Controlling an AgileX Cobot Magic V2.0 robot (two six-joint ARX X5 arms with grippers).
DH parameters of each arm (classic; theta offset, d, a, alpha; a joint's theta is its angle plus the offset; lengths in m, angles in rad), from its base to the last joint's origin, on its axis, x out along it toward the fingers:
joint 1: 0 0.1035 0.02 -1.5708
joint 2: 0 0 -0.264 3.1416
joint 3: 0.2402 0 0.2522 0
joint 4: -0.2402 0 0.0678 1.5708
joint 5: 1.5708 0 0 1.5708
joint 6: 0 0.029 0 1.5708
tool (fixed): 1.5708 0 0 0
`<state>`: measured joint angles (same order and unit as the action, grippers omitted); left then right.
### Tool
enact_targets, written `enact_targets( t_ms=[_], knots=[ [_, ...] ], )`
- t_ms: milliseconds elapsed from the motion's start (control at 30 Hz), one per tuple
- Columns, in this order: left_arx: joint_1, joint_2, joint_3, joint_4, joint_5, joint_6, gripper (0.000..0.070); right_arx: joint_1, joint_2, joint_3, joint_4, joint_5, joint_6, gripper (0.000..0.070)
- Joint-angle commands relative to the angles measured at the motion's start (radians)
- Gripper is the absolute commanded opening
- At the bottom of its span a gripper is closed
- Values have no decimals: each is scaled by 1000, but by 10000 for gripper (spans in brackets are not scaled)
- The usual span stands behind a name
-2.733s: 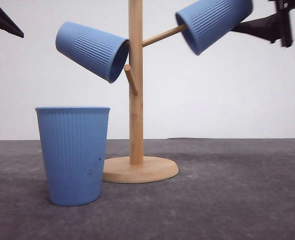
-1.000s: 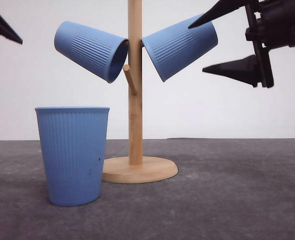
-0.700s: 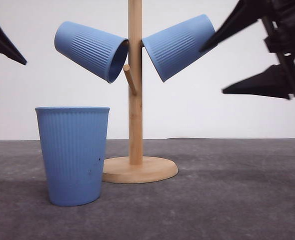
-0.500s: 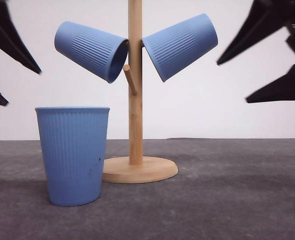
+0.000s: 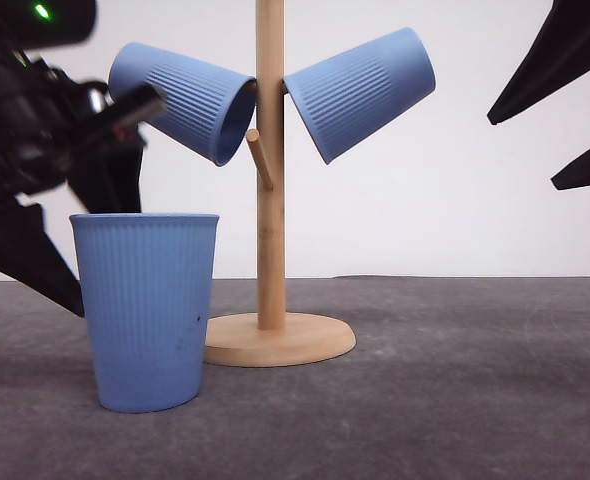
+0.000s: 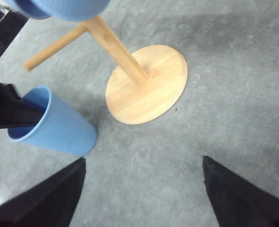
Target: Place three cups
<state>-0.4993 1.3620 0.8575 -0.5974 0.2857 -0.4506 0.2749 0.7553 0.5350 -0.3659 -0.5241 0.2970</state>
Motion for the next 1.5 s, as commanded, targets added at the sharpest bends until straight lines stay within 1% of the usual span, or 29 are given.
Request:
enact_targets(
  t_ms=[0, 33, 167, 233, 300, 367, 433, 533, 700, 867, 967, 1067, 1167, 1200, 1267, 1300, 1367, 1433, 1467],
  knots=[
    [-9, 11, 25, 3, 18, 24, 20, 5, 0, 3, -16, -13, -59, 494],
    [-10, 11, 29, -2, 38, 24, 3, 5, -1, 3, -33, -32, -85, 495],
    [-12, 5, 73, -84, 169, 54, 3, 11, -1, 3, -87, -160, -184, 495],
    [-24, 5, 105, -140, 253, 73, 3, 28, -1, 3, -86, -218, -205, 495],
    [-47, 5, 132, -178, 319, 76, 3, 56, 0, 3, -78, -251, -216, 499],
    [-78, 5, 156, -199, 365, 76, 3, 90, 0, 3, -75, -268, -231, 507],
    [-123, 5, 172, -194, 393, 62, 3, 137, 0, 3, -69, -269, -236, 525],
    [-193, 6, 181, -168, 399, 24, 3, 214, 0, 3, -55, -269, -242, 557],
    [-291, 6, 181, -92, 399, -59, 3, 334, 0, 3, -25, -263, -246, 558],
    [-345, 6, 181, -11, 400, -132, 3, 436, 0, 3, -23, -256, -246, 557],
    [-368, 6, 181, 17, 402, -155, 3, 481, 0, 3, -23, -227, -245, 555],
    [-388, 6, 181, 22, 404, -163, 3, 515, 0, 3, -24, -183, -234, 510],
    [-401, 6, 181, 22, 404, -164, 3, 534, 0, 3, -24, -169, -225, 399],
    [-403, 6, 181, 22, 404, -163, 3, 536, 0, 3, -24, -167, -220, 380],
    [-404, 6, 181, 22, 406, -163, 6, 536, 0, 3, -26, -163, -207, 371],
    [-404, 6, 181, 21, 411, -162, 36, 535, 0, 3, -27, -163, -197, 372],
    [-402, 6, 181, 20, 421, -157, 132, 532, -1, 3, -33, -164, -173, 372],
    [-396, 6, 181, 16, 423, -154, 288, 528, -3, 3, -51, -164, -145, 372],
    [-392, 6, 181, 12, 423, -149, 379, 525, -7, 3, -64, -163, -129, 372]
  ],
)
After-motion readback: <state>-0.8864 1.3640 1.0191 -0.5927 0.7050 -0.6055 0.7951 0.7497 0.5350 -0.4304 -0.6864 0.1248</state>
